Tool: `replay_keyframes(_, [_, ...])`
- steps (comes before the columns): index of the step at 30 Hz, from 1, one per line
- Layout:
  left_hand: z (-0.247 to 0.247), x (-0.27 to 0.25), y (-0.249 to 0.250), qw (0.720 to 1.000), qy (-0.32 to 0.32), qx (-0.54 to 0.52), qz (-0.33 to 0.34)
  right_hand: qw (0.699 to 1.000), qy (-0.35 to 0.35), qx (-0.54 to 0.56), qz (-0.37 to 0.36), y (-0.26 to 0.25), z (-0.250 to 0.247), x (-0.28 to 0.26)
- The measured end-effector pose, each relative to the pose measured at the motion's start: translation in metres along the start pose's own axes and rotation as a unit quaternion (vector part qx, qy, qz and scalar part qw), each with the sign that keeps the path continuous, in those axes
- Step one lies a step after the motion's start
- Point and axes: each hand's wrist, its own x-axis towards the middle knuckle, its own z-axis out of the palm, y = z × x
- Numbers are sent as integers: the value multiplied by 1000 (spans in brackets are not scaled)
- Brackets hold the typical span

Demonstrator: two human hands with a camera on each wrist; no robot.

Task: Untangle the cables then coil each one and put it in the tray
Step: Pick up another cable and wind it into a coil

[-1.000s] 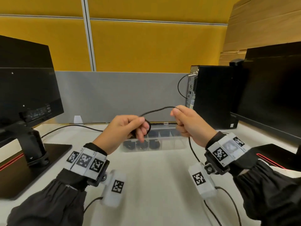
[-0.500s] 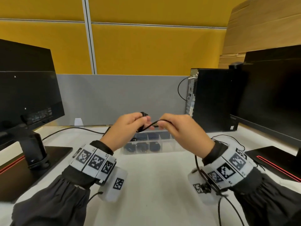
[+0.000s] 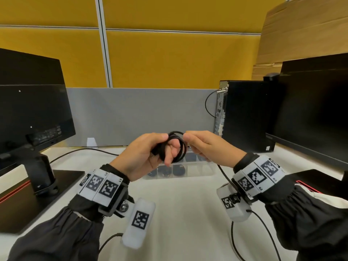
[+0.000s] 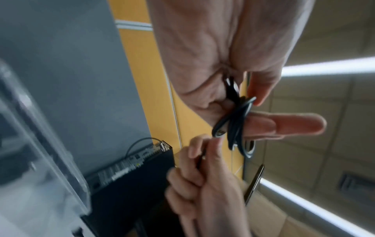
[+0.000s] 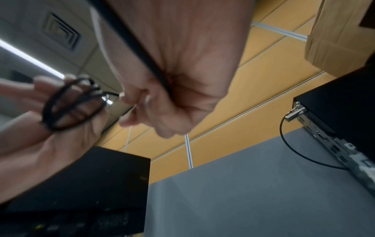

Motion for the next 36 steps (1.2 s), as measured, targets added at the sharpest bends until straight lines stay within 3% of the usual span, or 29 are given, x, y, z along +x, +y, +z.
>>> replay_keyframes(2, [5, 4, 1, 995, 36, -96, 8, 997, -30, 61, 26, -3, 3, -1])
replay_keyframes(4, [8, 8, 0, 991, 47, -120, 23, 992, -68, 102, 45, -4, 11, 0])
replay_keyframes(7, [4, 10, -2, 996, 45, -66, 38, 977, -150, 130, 77, -6, 15, -2])
replay_keyframes(11, [-18, 9, -7, 988, 113, 91, 53, 956, -215, 152, 132, -6, -3, -13])
replay_keyframes(15, [-41, 12, -17, 948, 142, 278, 57, 964, -217, 81, 131, -4, -13, -16])
replay_keyframes(18, [-50, 14, -24, 885, 146, 441, 40, 961, -227, 52, 152, 0, -13, -17])
replay_keyframes(20, [-52, 13, -29, 860, 141, 489, 32, 957, -234, 61, 159, 3, -13, -17])
replay_keyframes(25, [-49, 10, -24, 918, 110, 380, 34, 963, -197, 59, 176, 12, -7, -14])
replay_keyframes(29, [-45, 9, -22, 922, 93, 371, 57, 971, -49, 120, 202, 17, -7, -5])
replay_keyframes(33, [-40, 11, -25, 937, 87, 337, 14, 955, 28, 233, 182, 13, -9, 0])
replay_keyframes(36, [-28, 7, -22, 982, 71, 174, -9, 966, 51, 206, 149, 18, -7, 3])
